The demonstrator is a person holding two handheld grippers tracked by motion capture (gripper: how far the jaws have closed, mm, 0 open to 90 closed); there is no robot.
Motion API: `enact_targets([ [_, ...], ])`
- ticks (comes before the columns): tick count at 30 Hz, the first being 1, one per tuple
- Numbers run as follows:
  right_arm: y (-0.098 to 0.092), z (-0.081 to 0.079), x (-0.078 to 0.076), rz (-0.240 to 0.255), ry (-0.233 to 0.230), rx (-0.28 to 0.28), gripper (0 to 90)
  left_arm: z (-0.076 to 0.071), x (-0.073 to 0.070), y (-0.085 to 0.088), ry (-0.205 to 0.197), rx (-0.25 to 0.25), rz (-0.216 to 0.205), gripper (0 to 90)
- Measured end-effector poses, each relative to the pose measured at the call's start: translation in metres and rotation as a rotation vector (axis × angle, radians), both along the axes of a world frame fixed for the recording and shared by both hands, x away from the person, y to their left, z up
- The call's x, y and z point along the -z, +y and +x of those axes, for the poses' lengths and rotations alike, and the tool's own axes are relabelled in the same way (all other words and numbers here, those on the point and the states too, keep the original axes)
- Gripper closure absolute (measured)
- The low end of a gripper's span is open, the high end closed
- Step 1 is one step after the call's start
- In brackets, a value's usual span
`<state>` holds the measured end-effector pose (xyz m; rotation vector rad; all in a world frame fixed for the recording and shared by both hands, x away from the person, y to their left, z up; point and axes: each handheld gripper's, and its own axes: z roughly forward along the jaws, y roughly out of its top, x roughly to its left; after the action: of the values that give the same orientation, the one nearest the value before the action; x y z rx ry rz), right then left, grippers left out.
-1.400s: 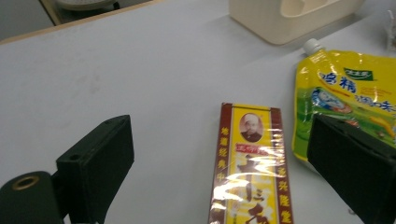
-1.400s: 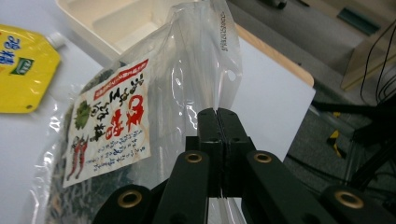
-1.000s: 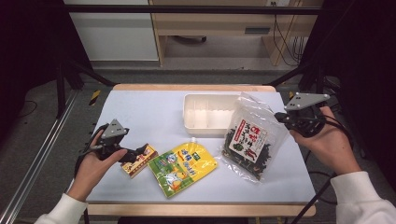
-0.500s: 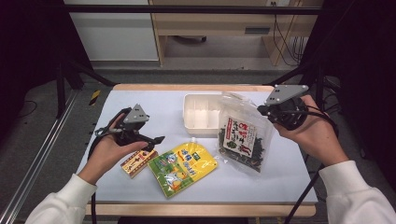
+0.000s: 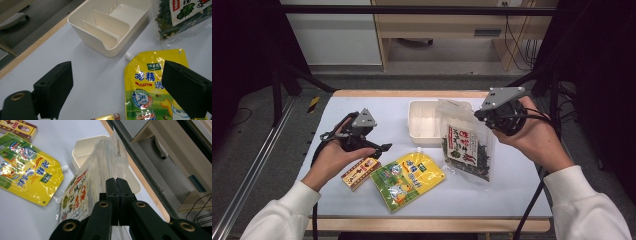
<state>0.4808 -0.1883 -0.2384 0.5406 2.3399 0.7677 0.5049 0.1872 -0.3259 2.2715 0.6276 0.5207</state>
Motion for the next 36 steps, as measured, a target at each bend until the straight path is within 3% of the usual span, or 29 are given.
enact_targets([
  [2,0.003,0.001,0.0,0.001,0.001,-0.007,89.7,0.0,-0.001,-0.003,-0.002,-0.002,-0.016,9.9],
  [11,0.019,0.004,0.0,-0.01,-0.002,-0.033,89.6,0.005,-0.012,-0.019,-0.011,0.039,0.028,9.9],
  [19,0.028,0.003,-0.002,-0.008,-0.001,-0.066,89.7,0.005,-0.02,-0.033,-0.026,0.076,0.031,10.0],
  [36,0.047,-0.001,-0.003,-0.016,-0.007,-0.127,89.7,0.011,-0.032,-0.042,-0.066,0.11,0.045,11.8],
])
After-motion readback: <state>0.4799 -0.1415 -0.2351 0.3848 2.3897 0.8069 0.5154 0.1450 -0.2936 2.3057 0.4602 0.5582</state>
